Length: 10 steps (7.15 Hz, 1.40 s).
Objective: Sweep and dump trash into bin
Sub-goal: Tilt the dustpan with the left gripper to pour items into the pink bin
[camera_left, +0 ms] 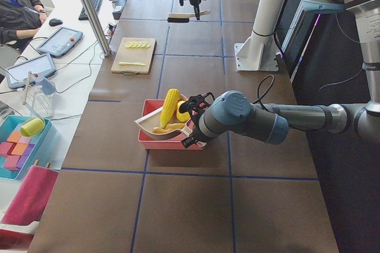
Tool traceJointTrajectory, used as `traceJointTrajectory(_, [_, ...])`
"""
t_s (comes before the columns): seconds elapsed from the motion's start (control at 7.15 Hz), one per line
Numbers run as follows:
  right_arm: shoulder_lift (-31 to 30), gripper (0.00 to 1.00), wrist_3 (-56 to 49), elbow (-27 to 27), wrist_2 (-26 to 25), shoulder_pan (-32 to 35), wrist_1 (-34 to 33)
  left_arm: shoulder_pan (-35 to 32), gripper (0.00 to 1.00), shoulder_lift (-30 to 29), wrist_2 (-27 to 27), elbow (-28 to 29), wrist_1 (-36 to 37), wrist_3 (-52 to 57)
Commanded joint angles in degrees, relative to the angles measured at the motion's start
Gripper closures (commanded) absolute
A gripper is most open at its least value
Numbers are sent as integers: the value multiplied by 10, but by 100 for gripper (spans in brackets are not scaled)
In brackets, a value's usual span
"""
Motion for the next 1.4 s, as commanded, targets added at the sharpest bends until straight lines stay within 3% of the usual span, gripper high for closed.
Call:
traceJointTrajectory(0.0, [-2,100,0,1,0,-1,0,0,100,13,58,-5,-19,16])
traceJointTrajectory(0.28, [-2,100,-3,1,8,12,1,6,100,13,101,-7,-19,35])
traceJointTrajectory(0.56, [-55,100,-4,42,10,14,6,33,100,13,136,-9,-19,57])
traceJointTrajectory(0.98, [-73,100,-4,50,39,31,6,98,100,12,191,-35,-18,58])
traceJointTrajectory(1.26, [-113,100,-6,87,68,55,7,130,100,12,231,-54,-15,58])
